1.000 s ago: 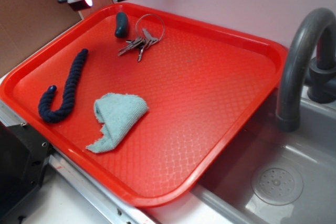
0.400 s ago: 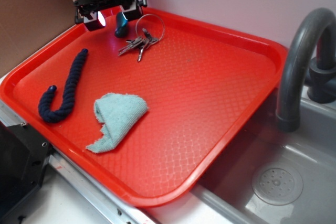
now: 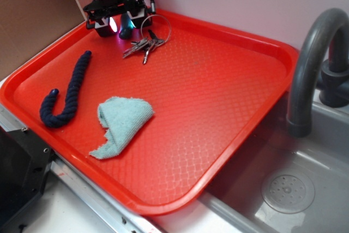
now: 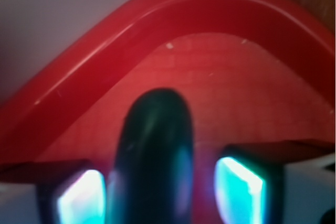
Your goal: Grab the plastic pickle.
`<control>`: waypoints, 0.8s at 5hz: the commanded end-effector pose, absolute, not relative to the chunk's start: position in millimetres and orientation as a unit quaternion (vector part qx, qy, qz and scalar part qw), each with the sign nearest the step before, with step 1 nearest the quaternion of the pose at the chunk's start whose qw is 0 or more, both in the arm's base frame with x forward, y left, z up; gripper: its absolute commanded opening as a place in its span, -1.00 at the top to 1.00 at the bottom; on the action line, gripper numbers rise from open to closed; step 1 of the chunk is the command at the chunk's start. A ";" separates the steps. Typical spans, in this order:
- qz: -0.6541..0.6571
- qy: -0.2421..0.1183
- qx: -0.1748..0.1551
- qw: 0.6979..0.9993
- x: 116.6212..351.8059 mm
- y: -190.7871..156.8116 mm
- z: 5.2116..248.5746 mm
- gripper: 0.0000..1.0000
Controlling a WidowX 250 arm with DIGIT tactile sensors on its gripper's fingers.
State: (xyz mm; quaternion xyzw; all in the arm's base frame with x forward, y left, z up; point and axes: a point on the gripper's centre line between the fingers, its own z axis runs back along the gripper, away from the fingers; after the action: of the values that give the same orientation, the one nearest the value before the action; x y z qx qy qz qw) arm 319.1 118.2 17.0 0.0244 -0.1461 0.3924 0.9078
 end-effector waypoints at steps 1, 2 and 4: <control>0.377 -0.158 0.041 0.912 320.2 110.6 27.8 1.00; 0.365 -0.154 0.038 0.917 313.3 103.3 58.7 1.00; 0.314 -0.132 -0.011 0.940 270.8 59.2 153.6 1.00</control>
State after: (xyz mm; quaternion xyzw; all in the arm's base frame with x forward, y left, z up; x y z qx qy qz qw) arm 269.0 52.5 135.0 -0.0068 -0.1004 0.3183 0.9426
